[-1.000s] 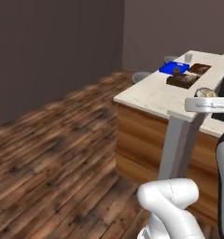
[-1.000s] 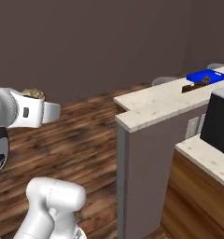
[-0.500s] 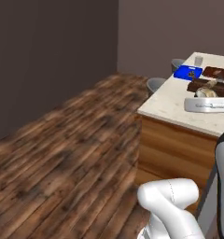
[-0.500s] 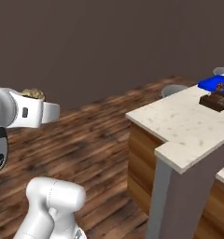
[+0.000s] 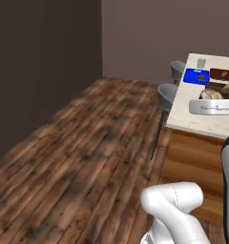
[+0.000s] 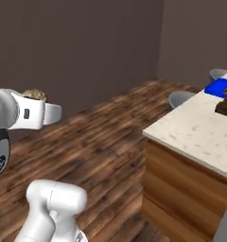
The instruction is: Take the cupcake and cake from the fridge and place them on the empty tray on the dining counter.
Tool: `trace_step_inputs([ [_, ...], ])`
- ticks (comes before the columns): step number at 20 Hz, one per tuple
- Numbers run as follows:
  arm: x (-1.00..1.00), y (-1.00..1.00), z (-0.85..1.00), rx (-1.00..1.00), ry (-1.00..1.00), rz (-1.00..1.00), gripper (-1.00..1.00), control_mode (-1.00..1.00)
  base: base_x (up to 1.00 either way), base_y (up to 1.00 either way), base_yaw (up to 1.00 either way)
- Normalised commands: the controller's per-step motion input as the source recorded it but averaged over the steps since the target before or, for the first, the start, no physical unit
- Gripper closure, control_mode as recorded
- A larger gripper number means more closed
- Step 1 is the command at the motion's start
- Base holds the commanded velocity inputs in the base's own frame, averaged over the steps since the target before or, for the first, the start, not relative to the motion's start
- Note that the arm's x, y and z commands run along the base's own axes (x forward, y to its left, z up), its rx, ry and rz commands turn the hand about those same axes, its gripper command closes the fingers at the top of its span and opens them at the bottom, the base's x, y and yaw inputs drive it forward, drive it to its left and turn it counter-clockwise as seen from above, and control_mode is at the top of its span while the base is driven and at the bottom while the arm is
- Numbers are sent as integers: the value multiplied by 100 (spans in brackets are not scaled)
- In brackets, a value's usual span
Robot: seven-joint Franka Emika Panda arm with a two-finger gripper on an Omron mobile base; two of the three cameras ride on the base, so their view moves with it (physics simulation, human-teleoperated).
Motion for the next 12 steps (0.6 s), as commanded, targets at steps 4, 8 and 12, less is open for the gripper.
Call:
trace_step_inputs([
  [4,0,0,0,0,0,0,100,100,100,100,-38],
  [8,0,0,0,0,0,0,100,100,100,100,-46],
  [12,0,0,0,0,0,0,100,100,100,100,-59],
])
